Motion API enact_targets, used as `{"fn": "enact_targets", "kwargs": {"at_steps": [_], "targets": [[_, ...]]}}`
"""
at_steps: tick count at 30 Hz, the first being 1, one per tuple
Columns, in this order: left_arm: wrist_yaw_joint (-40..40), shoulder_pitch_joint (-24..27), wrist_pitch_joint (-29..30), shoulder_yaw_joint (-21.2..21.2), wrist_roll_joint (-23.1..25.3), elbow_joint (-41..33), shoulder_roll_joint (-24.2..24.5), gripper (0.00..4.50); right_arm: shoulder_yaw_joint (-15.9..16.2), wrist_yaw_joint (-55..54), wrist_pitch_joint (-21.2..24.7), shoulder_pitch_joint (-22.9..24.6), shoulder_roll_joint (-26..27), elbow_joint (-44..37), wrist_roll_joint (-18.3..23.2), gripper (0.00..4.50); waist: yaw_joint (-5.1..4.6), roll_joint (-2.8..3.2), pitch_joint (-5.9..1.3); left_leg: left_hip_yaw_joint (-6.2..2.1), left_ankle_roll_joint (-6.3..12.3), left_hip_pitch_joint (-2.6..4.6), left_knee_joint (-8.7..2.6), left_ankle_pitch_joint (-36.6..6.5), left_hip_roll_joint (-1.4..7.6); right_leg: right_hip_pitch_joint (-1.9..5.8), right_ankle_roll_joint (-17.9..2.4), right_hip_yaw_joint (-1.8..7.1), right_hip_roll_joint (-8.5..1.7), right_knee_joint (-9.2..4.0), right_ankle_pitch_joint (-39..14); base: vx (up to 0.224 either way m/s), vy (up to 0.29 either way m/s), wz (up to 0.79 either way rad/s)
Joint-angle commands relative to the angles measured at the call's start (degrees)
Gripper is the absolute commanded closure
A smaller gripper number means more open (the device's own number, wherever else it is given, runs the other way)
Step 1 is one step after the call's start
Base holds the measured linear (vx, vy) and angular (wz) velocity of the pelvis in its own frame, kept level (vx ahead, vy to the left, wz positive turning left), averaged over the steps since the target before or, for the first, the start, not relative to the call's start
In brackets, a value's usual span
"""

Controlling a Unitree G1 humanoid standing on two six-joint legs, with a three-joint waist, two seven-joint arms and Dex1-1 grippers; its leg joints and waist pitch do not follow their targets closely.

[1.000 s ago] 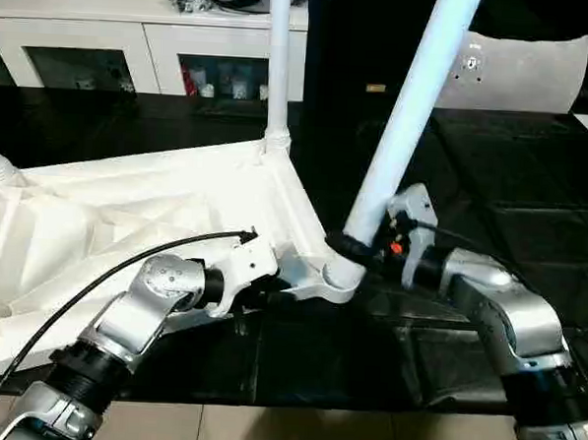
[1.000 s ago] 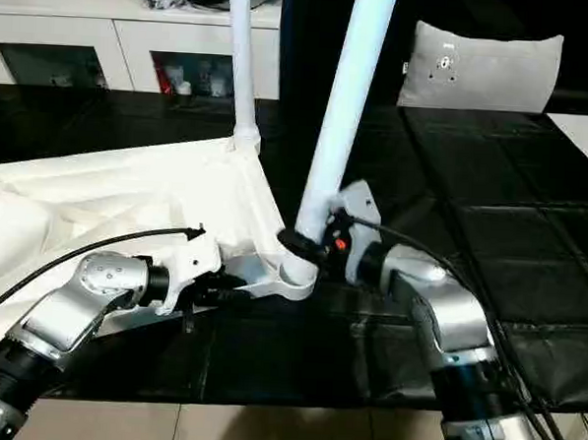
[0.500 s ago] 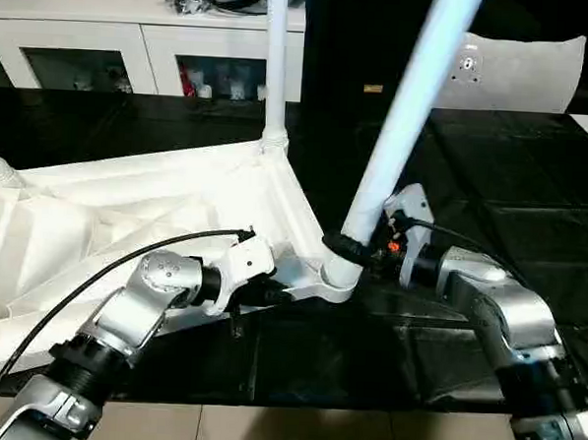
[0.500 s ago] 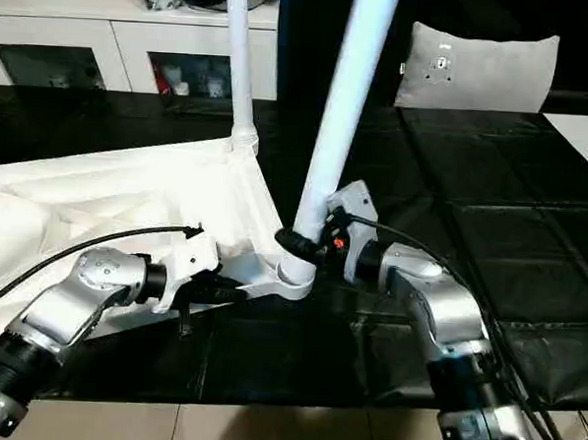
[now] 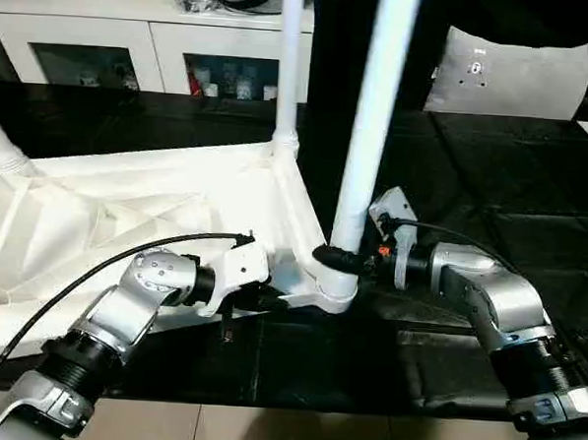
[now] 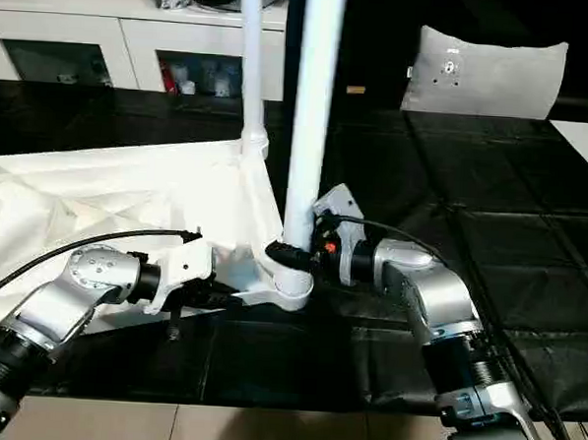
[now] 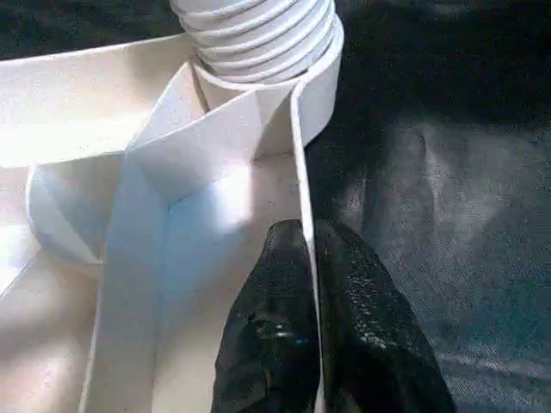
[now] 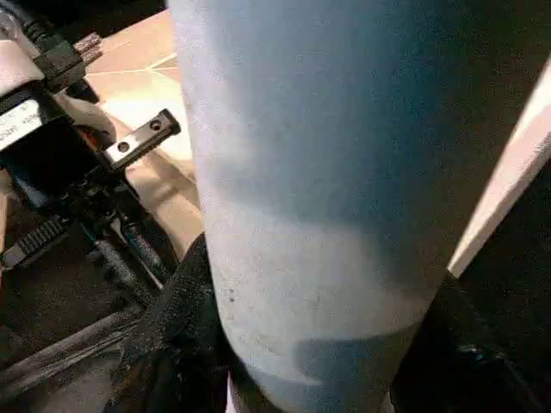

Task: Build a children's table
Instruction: Insert table leg to table base

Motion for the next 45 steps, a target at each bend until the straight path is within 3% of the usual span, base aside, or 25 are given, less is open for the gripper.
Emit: {"fn": "enact_targets", "kwargs": {"at_steps": [1,3,4,12,14,15,18,19,20,23,25,27,32,35,39,40,45], "targets": [[-3.9,-0.1,-1.4,-4.4,2.7,1.9,0.2,4.50,1.2,0.6,0.7,-0.4,-0.3,2.3,-1.4,2.59,0.20,0.01,-3.08,-0.70,2.36,-0.90,-5.07,-4.6,4.19,3.60,-12.6,2.95,-5.26,-3.69,-18.1,0.000,0.000,0.00],[-3.7,-0.4,-1.6,-4.2,2.8,2.5,0.0,4.50,0.8,0.9,1.1,-0.2,-0.3,2.8,-1.0,2.59,0.26,-0.24,-3.07,-0.65,2.19,-0.94,-5.08,-4.9,4.13,3.68,-12.3,2.96,-5.29,-3.81,-19.0,0.000,0.000,0.00],[-3.6,-0.7,-1.8,-4.0,2.9,3.0,-0.2,4.50,0.4,1.2,1.4,-0.1,-0.2,3.1,-0.5,2.59,0.32,0.10,-3.04,-0.67,2.06,-0.91,-5.08,-5.1,4.13,3.65,-12.2,2.97,-5.33,-3.87,-19.4,0.000,0.000,0.00],[0.1,-1.3,-2.6,-2.0,2.8,6.0,-1.9,4.50,-5.9,0.1,0.0,3.2,2.3,5.4,4.0,2.59,0.84,0.35,-2.97,-0.32,0.70,-0.52,-5.46,-8.9,4.57,3.38,-11.3,2.74,-5.24,-4.41,-22.7,0.000,0.000,0.00],[0.6,-1.3,-1.9,-1.3,1.9,6.1,-2.7,4.50,-7.4,0.5,-1.4,5.4,3.1,4.8,5.4,2.60,1.13,0.75,-2.96,-0.29,0.47,-0.37,-5.47,-9.6,4.65,3.25,-11.2,2.72,-5.40,-4.54,-22.8,0.000,0.000,0.00],[0.7,-1.3,-1.8,-1.2,1.8,6.2,-2.9,4.50,-7.8,0.6,-1.6,6.1,3.3,4.6,5.7,2.60,1.15,0.48,-3.03,-0.28,0.51,-0.48,-5.53,-9.3,4.66,3.45,-11.2,2.63,-5.33,-4.48,-22.4,0.000,0.000,0.00],[0.7,-1.2,-1.9,-0.7,1.8,6.5,-3.3,4.50,-9.2,0.6,-2.4,8.6,4.3,3.9,7.2,2.60,1.54,0.90,-3.17,-0.28,0.88,-0.59,-5.50,-7.9,4.67,3.54,-11.4,2.64,-5.36,-4.28,-20.8,0.000,0.000,0.00],[0.7,-1.1,-1.9,-0.6,1.7,6.5,-3.4,4.50,-9.6,0.5,-2.7,9.1,4.6,3.8,7.4,2.60,1.55,0.77,-3.22,-0.21,1.02,-0.61,-5.49,-7.5,4.65,3.58,-11.5,2.65,-5.35,-4.29,-20.3,0.000,0.000,0.00],[0.6,-1.1,-1.8,-0.5,1.5,6.5,-3.5,4.50,-10.1,0.3,-3.4,9.7,5.0,3.9,7.5,2.60,1.66,1.20,-3.32,-0.16,1.10,-0.59,-5.44,-7.1,4.68,3.53,-11.8,2.65,-5.34,-4.29,-19.2,0.000,0.000,0.00],[0.1,-1.0,-1.6,-0.5,1.4,6.5,-3.5,4.50,-10.9,-0.4,-6.5,11.9,5.9,4.5,6.8,2.60,1.66,1.50,-3.28,-0.22,1.20,-0.75,-5.51,-7.6,4.62,3.60,-12.0,2.54,-5.37,-4.29,-19.4,0.000,0.000,0.00],[-0.1,-1.0,-1.6,-0.4,1.7,6.6,-3.5,4.50,-9.9,-0.3,-8.8,13.0,5.5,4.3,5.1,2.60,1.62,1.55,-3.21,-0.28,1.09,-0.71,-5.66,-8.8,4.58,3.63,-11.0,2.44,-5.37,-4.59,-22.2,0.000,0.000,0.00],[-0.3,-1.1,-1.7,-0.4,1.9,6.9,-3.5,4.50,-6.9,-1.3,-12.6,13.7,4.1,4.5,0.5,2.60,1.56,1.76,-3.06,-0.30,0.81,-0.62,-5.79,-9.8,4.61,3.40,-9.8,2.32,-5.34,-5.03,-25.1,0.000,0.000,0.00],[-0.6,-1.0,-1.6,-0.3,1.8,6.8,-3.3,4.50,-4.1,-0.3,-14.4,13.3,2.7,4.1,-3.0,2.60,1.17,1.74,-2.67,-0.57,0.59,-0.22,-6.27,-14.0,4.68,3.21,-7.1,2.14,-5.40,-5.80,-32.0,0.000,0.000,0.00],[-0.9,-0.9,-1.6,-0.5,1.9,6.8,-3.0,4.50,-2.4,0.3,-14.1,12.5,1.8,4.1,-4.4,2.60,1.08,1.44,-2.85,-0.50,1.12,-0.04,-6.51,-13.1,4.73,3.37,-6.9,2.06,-5.34,-5.91,-30.8,0.000,0.000,0.00],[-2.1,-1.0,-1.4,-0.8,1.9,6.6,-2.5,4.50,0.3,1.9,-13.2,10.8,0.4,5.3,-6.4,2.60,1.13,1.25,-3.03,-0.27,1.76,-0.19,-6.49,-10.5,4.72,3.64,-8.5,2.17,-5.34,-5.46,-26.8,0.000,0.000,0.00],[-3.1,-1.5,-1.7,-1.4,2.3,6.9,-2.1,4.50,1.7,3.4,-12.8,9.7,-0.3,6.3,-7.4,2.60,1.11,1.00,-2.99,-0.25,1.95,-0.26,-6.51,-10.2,4.71,3.66,-8.5,2.12,-5.33,-5.45,-27.1,0.000,0.000,0.00],[-4.3,-3.2,-3.0,-2.6,4.1,8.8,-1.2,4.50,5.0,6.3,-13.2,7.7,-1.6,7.8,-9.9,2.60,1.02,1.15,-2.93,-0.25,1.46,-0.02,-6.68,-11.5,4.90,3.41,-7.7,2.00,-5.24,-5.74,-28.6,0.000,0.000,0.00]]}}
